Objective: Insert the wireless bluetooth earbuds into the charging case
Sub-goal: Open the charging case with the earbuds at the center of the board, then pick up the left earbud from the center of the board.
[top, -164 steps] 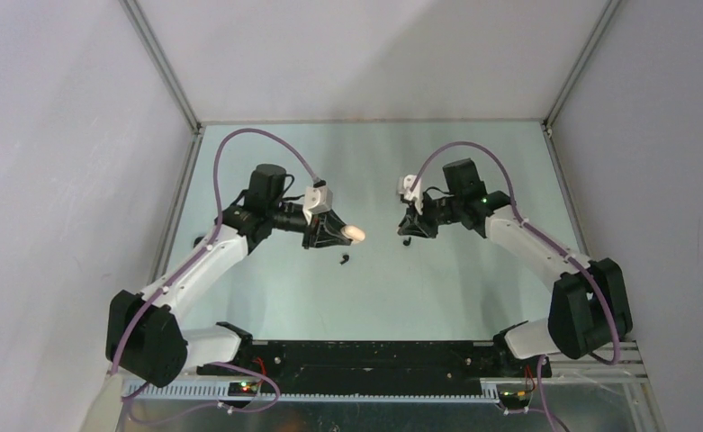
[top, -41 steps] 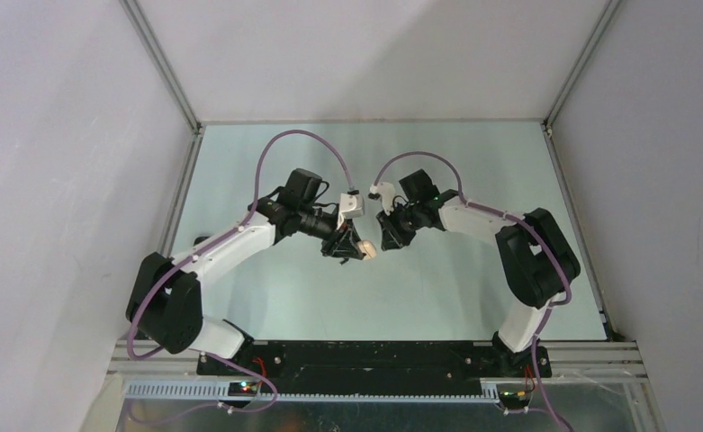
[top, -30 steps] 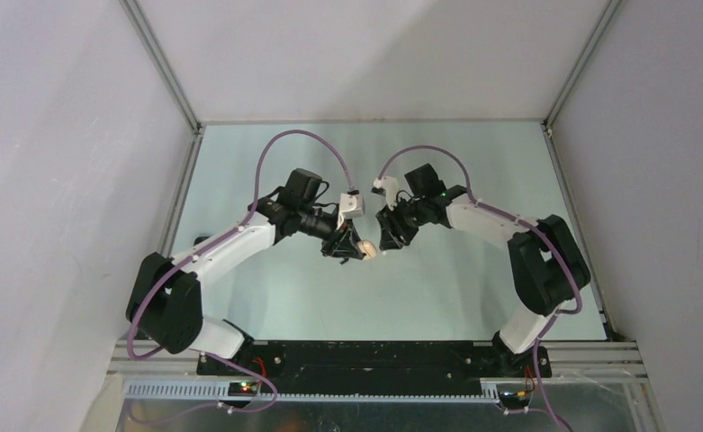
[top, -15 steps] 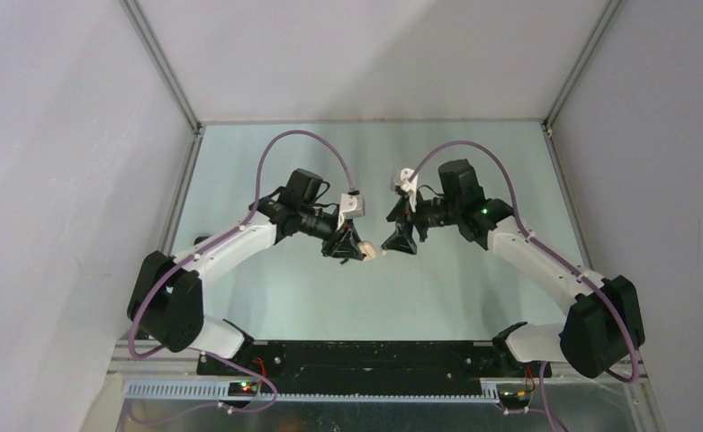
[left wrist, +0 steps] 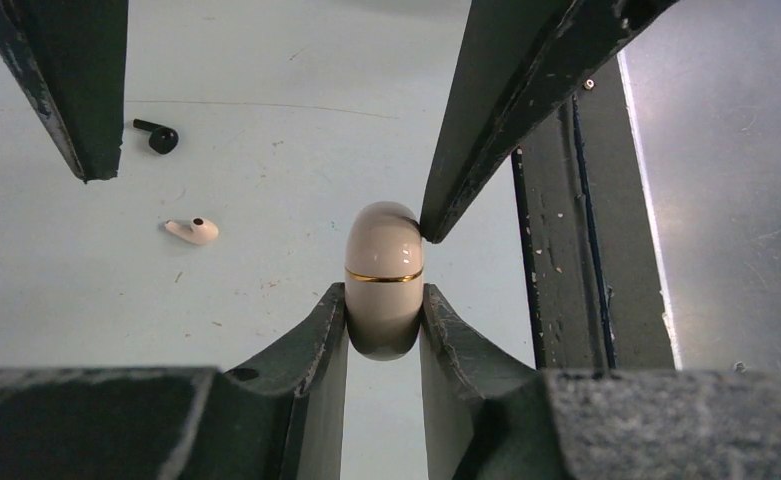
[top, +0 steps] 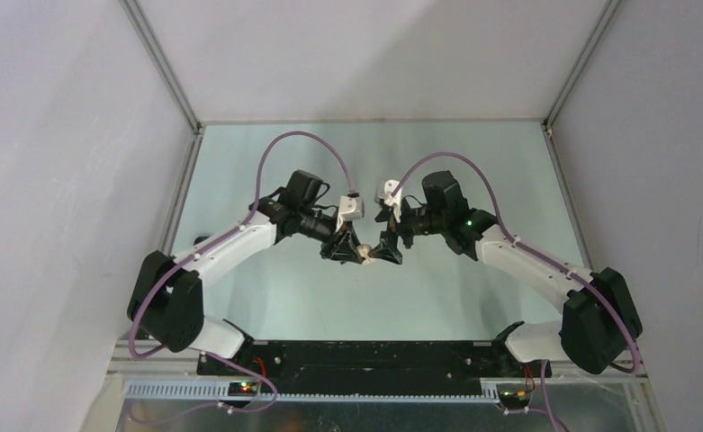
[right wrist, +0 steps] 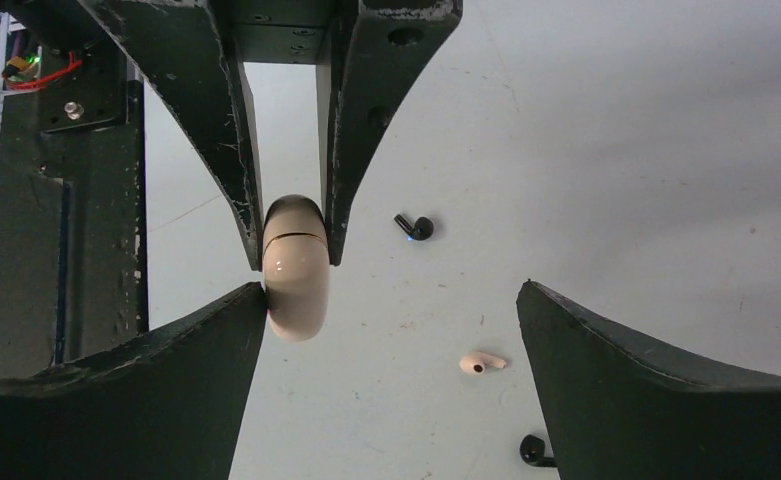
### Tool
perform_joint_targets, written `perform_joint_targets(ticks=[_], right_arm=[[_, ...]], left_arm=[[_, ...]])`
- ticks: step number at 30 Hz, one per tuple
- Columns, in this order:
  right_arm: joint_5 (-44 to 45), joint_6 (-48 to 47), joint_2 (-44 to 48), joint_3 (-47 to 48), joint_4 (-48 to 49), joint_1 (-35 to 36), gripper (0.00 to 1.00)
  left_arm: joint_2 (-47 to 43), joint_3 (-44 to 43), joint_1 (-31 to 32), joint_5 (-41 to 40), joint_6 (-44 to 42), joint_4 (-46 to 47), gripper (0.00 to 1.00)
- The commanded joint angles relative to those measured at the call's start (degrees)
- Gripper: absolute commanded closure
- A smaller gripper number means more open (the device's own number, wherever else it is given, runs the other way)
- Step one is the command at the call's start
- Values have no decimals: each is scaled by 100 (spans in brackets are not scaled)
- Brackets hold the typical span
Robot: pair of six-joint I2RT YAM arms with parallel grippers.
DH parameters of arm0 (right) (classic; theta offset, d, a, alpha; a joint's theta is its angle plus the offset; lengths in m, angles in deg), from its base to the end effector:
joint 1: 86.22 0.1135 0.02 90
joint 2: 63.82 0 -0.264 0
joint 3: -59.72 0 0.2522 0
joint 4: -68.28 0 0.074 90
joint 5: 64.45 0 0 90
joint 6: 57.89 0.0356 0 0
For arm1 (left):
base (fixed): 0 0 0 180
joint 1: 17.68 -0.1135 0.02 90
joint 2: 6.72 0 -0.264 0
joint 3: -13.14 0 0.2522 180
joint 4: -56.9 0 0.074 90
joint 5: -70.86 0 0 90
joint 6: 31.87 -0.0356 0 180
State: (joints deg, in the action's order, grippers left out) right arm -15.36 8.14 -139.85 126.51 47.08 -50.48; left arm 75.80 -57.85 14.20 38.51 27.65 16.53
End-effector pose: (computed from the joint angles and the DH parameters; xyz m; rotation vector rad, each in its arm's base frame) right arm 0.2235 0.1896 0.2781 -1.3845 1.5429 0.8711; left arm 0.2305 -0.1788 0.2516 1.5103 1.6809 -1.2310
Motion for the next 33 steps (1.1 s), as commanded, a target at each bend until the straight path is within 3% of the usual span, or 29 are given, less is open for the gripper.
perform_joint_targets(ticks=[1, 11, 16, 23, 28, 33], right_arm=[[534, 138, -103, -13, 485, 8, 1], [807, 197, -153, -8, 419, -97, 1], [614, 277, 2, -9, 308, -545, 1], [417, 558, 339, 22, 249, -643, 1], [179, 513, 231, 581, -584, -835, 1], [130, -10, -439, 1136, -1315, -1093, 1]], left_arm=[[-68, -257, 10, 387, -322, -162, 100], [-106, -271, 12, 417, -425, -272, 100], [-136, -254, 14, 428, -455, -283, 100], [-72, -290, 10, 444, -458, -306, 100], [-85, -308, 10, 396, -496, -346, 100], [-117, -389, 7, 309, -595, -501, 100]])
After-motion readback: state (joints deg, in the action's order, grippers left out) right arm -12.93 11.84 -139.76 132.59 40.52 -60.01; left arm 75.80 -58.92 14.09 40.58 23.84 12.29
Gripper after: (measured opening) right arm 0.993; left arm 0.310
